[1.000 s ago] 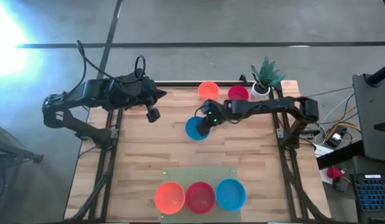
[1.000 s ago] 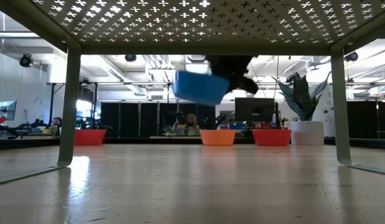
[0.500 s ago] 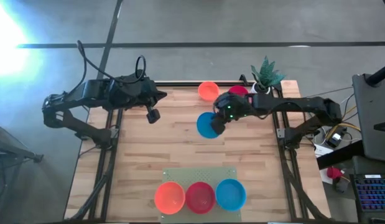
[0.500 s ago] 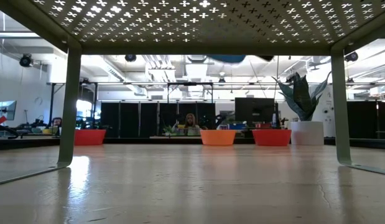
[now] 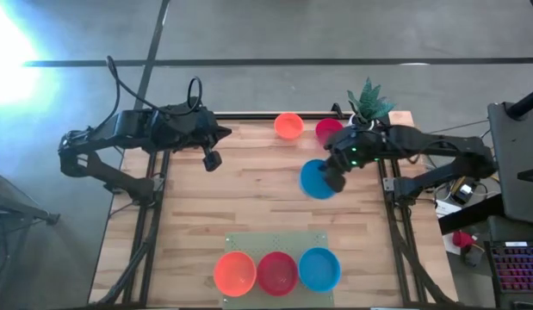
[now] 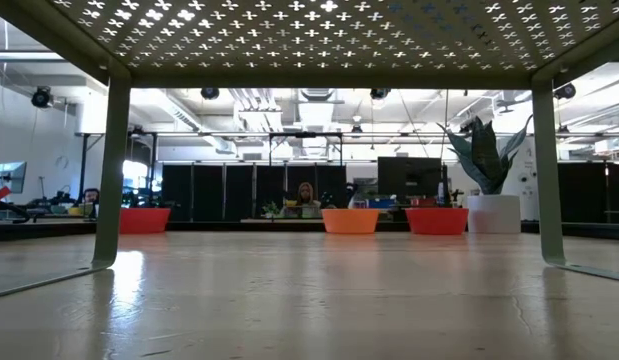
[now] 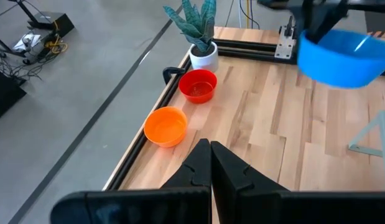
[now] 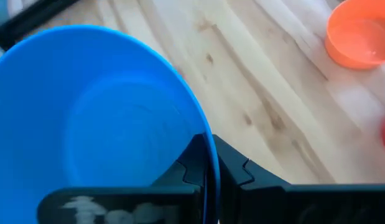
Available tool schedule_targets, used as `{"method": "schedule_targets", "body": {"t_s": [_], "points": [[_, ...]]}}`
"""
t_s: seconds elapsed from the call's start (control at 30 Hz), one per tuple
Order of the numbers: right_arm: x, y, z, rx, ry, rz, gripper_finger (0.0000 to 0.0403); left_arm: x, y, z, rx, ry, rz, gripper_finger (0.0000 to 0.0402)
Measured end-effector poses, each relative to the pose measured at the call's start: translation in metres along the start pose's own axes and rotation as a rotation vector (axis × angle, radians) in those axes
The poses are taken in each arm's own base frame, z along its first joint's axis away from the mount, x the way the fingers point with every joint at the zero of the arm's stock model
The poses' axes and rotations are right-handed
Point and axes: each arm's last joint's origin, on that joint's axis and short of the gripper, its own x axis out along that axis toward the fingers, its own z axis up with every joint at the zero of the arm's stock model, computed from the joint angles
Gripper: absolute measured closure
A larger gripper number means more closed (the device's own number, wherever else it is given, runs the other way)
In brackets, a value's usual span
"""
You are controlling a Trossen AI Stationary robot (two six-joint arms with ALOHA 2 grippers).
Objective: Pick & Place Mini bowls
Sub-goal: Stack the blue bowl on the blue bowl on the shelf
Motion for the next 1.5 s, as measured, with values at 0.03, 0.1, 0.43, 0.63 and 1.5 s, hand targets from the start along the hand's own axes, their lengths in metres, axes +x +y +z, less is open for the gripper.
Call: {"method": "schedule_targets", "body": {"t_s": [0.03,0.1,0.43,0.63,1.5], "points": [[-0.006,0.001,-0.002,-0.012,0.025,0.001,0.0394,0.000,0.000,0.000,0.000,0.000,0.000,0.0401],[-0.020,0.004,-0.007,-0.039,0.065,0.005,0.0394,0.000,0.000,0.000,0.000,0.000,0.000,0.0402],[-0.058,0.030,-0.020,-0.150,0.178,0.132,0.0394,0.000,0.000,0.000,0.000,0.000,0.000,0.0402],[-0.056,0.048,-0.031,-0.239,0.231,0.207,0.0394,0.000,0.000,0.000,0.000,0.000,0.000,0.0402],[0.015,0.134,-0.038,-0.177,0.398,0.204,0.0394,0.000,-0.002,0.000,0.109,0.002,-0.071,0.0401]]}}
